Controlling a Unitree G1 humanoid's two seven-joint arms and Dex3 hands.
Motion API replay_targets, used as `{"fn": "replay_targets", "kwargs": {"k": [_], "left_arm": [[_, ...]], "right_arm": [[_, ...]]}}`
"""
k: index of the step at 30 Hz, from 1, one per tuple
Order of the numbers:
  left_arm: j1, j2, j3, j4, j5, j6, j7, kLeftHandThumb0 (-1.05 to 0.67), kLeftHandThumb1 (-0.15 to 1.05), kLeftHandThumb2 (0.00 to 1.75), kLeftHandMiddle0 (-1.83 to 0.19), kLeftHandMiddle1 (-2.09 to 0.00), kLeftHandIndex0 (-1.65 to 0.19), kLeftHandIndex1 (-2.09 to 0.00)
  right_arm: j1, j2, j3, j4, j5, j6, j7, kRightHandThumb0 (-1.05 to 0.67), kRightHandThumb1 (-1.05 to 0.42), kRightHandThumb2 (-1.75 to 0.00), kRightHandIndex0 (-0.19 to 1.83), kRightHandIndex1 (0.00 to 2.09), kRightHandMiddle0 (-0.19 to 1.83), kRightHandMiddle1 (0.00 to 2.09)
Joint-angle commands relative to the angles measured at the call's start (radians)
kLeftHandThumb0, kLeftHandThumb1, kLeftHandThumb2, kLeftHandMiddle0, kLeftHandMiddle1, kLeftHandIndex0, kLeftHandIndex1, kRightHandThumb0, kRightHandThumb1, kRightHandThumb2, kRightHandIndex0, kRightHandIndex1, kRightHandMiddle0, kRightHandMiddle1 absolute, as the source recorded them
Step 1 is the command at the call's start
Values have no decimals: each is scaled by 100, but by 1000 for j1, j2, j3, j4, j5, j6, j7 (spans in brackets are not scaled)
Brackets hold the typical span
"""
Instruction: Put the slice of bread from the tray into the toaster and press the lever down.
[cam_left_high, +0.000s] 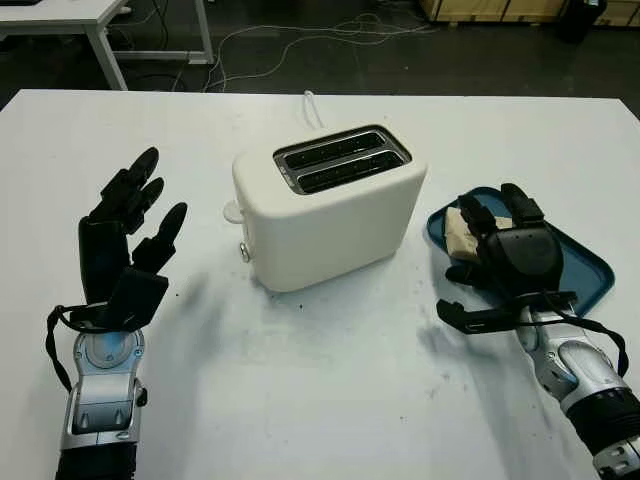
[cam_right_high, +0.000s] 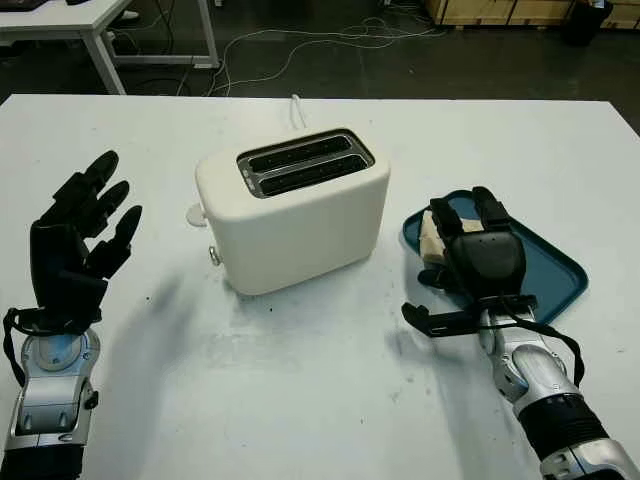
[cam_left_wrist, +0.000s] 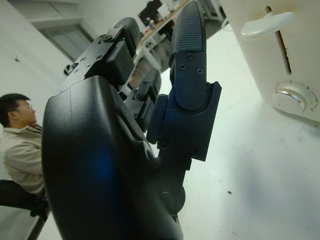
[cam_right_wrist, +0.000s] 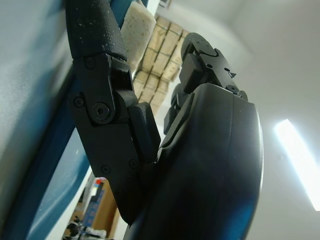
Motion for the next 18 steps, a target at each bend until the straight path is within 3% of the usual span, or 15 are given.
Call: {"fn": "replay_targets", "kwargs": {"k": [1,8,10,11,12,18], "left_arm": [[9,5,2,-6,3,-6,2,-69,92,25,-59,0,-49,0],[9,4,4,-8,3,-9,4,-69,92,25,-59,0,-49,0],[9,4,4,-8,4,-8,5,-70,92,24,-59,0,-49,0],[9,4,4,-9,4,-8,6,-70,92,24,-59,0,-49,0],[9,4,4,-11,6,-8,7,-70,92,24,-59,0,-49,0],[9,6,3,-7,10,-16,9,-68,92,24,-59,0,-49,0]], "right_arm": [[-7,-19,9,-11,-23,19,7,-96,-92,-19,19,5,34,4],[-11,-35,28,-27,-57,60,78,-89,-92,-33,27,13,41,11],[-10,-43,28,-50,-59,77,127,-89,-92,-36,10,48,22,52],[-8,-46,27,-63,-58,84,153,-89,-92,-37,4,60,11,75],[-7,-49,25,-73,-59,89,174,-89,-92,-37,2,64,6,86],[1,-64,29,-122,-90,133,292,-89,-92,-41,0,68,0,109]]}}
